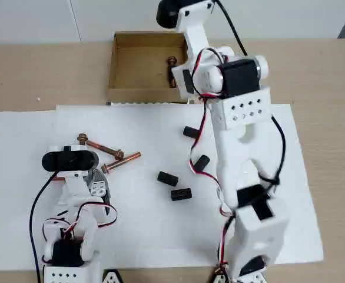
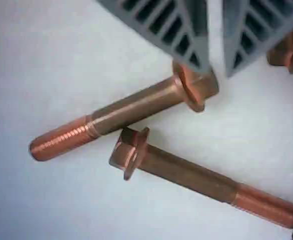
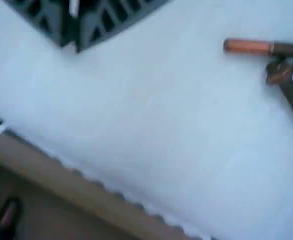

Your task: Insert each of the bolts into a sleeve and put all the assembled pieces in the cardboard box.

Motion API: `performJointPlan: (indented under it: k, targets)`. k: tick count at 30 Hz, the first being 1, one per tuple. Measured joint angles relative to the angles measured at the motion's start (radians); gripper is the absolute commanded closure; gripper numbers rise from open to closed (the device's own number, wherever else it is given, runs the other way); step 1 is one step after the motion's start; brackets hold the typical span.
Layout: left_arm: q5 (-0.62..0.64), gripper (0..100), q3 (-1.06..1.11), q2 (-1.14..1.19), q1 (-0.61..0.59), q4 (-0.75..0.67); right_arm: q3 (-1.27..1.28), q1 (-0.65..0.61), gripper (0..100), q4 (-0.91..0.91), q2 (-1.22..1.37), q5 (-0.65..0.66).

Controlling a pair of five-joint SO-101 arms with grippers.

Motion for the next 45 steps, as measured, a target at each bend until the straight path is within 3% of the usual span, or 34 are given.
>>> performJointPlan:
  k: [12,17,20,26,33,45]
  targets:
    - [0.0,99,0.0,0.0,0.0,0.0,0.543,0.0,99.5,0.0,-0.345,0.005]
    - [0.0,99,0.0,0.0,0.0,0.0,0.69,0.003,99.2,-0.02,-0.347,0.141]
    - [0.0,99,0.0,0.0,0.0,0.0,0.758,0.003,93.1,-0.057,-0.347,0.175]
    - [0.0,99,0.0,0.0,0.0,0.0,0.816,0.003,79.7,-0.114,-0.29,0.238]
    - [0.0,99,0.0,0.0,0.0,0.0,0.819,0.005,80.0,-0.198,-0.158,0.262]
    - [0.0,99,0.0,0.0,0.0,0.0,0.819,0.003,80.1,-0.387,0.021,0.569]
